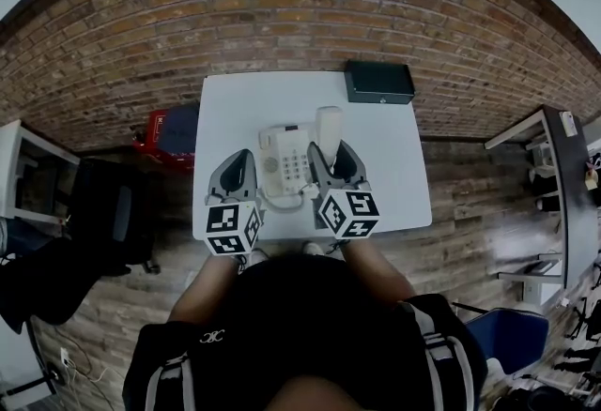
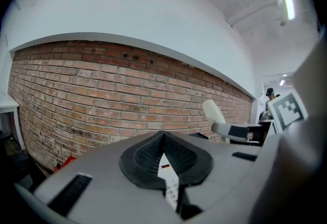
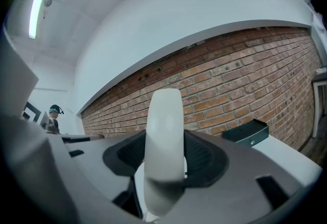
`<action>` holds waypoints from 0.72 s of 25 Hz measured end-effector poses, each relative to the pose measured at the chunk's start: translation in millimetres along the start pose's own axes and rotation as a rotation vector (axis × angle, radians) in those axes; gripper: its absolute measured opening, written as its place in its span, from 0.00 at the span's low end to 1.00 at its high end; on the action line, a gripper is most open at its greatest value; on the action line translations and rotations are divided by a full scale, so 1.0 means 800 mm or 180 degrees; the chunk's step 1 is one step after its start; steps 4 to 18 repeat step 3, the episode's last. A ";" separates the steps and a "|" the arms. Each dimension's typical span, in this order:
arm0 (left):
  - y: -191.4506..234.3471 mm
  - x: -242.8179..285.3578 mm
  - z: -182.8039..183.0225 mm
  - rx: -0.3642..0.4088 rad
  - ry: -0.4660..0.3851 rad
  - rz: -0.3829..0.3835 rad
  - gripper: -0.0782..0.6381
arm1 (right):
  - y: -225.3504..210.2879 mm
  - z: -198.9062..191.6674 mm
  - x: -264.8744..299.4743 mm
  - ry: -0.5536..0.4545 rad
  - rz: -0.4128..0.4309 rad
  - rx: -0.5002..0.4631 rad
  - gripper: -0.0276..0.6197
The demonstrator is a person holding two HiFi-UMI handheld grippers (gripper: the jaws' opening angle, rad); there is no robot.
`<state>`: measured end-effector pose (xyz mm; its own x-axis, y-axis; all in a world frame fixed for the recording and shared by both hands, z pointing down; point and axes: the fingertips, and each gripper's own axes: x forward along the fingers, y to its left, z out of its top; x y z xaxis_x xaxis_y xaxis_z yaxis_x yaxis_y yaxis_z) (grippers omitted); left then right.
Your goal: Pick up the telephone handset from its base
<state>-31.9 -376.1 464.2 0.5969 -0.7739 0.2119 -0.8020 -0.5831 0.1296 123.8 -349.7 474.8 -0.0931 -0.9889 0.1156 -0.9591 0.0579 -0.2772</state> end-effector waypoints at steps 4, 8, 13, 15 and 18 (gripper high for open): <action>0.004 0.001 0.001 -0.0022 0.0004 0.0014 0.11 | 0.003 -0.003 0.004 0.0033 0.0026 0.0001 0.36; 0.004 0.001 0.001 -0.0022 0.0004 0.0014 0.11 | 0.003 -0.003 0.004 0.0033 0.0026 0.0001 0.36; 0.004 0.001 0.001 -0.0022 0.0004 0.0014 0.11 | 0.003 -0.003 0.004 0.0033 0.0026 0.0001 0.36; 0.004 0.001 0.001 -0.0022 0.0004 0.0014 0.11 | 0.003 -0.003 0.004 0.0033 0.0026 0.0001 0.36; 0.004 0.001 0.001 -0.0022 0.0004 0.0014 0.11 | 0.003 -0.003 0.004 0.0033 0.0026 0.0001 0.36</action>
